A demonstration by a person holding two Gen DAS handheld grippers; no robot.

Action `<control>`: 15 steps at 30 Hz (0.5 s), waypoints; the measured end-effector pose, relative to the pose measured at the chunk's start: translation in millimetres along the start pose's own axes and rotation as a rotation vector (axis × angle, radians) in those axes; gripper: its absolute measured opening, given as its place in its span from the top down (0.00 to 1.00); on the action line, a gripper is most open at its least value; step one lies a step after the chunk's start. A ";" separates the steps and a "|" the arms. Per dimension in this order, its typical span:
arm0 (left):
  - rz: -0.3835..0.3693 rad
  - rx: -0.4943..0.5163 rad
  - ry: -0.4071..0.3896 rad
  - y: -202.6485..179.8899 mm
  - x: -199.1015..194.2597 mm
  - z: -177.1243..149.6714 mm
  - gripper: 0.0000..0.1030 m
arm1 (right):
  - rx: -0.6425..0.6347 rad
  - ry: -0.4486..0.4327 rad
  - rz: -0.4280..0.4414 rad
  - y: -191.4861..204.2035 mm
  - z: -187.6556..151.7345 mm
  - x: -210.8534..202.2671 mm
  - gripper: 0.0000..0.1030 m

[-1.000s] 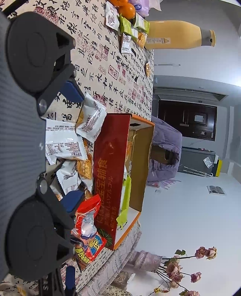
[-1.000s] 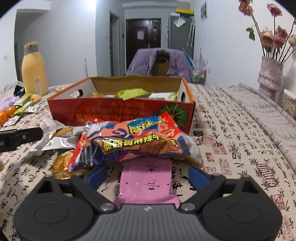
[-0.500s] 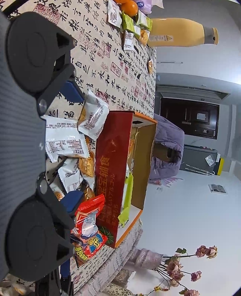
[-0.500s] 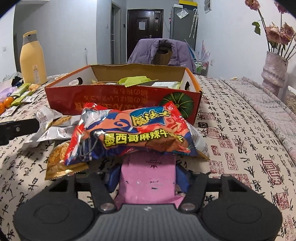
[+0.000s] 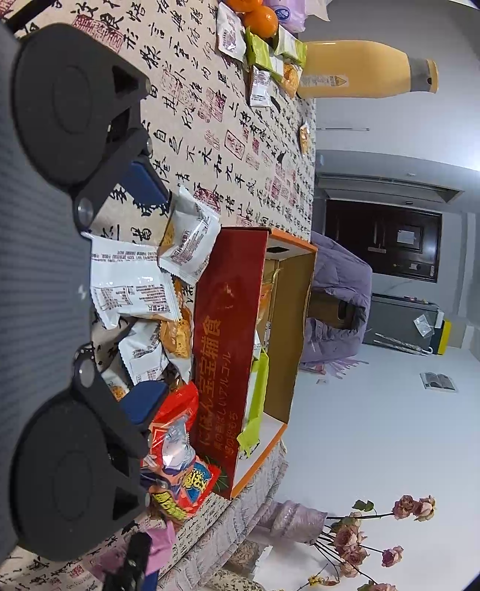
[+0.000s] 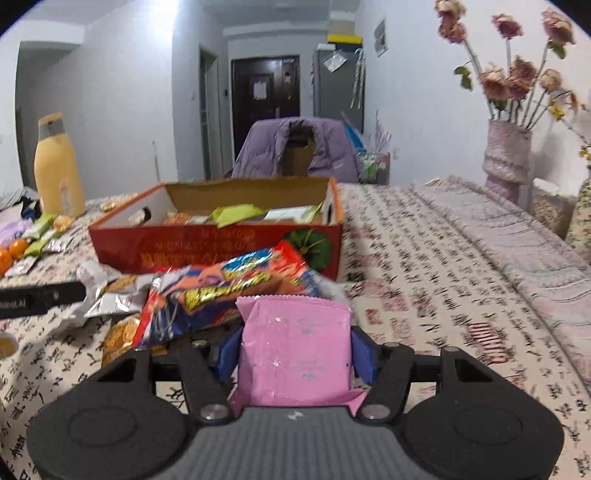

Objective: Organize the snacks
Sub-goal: 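Grasp the white sachet with the left gripper while the right holds the pink packet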

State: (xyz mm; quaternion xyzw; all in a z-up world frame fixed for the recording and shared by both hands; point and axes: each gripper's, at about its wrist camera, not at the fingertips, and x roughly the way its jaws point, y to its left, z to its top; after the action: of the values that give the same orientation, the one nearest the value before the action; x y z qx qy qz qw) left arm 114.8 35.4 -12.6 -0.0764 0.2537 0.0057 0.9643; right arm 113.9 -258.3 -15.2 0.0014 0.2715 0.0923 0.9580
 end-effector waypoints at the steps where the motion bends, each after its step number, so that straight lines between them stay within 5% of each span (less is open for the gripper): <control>1: 0.001 -0.004 0.010 1.4 -0.5 1.5 0.00 | 0.008 -0.007 -0.006 -3.8 0.6 -1.3 0.41; 9: 0.041 -0.027 0.134 12.6 15.3 5.3 0.00 | 0.059 -0.008 -0.024 -20.0 -3.4 1.2 0.41; 15: 0.044 -0.035 0.194 10.1 31.1 8.1 0.15 | 0.069 -0.001 -0.013 -23.0 -8.7 5.1 0.41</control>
State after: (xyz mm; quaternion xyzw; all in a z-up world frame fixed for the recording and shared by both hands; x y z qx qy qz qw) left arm 145.4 45.7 -22.4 -0.0879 0.3471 0.0241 0.9334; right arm 117.7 -280.4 -26.5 0.0326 0.2740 0.0764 0.9581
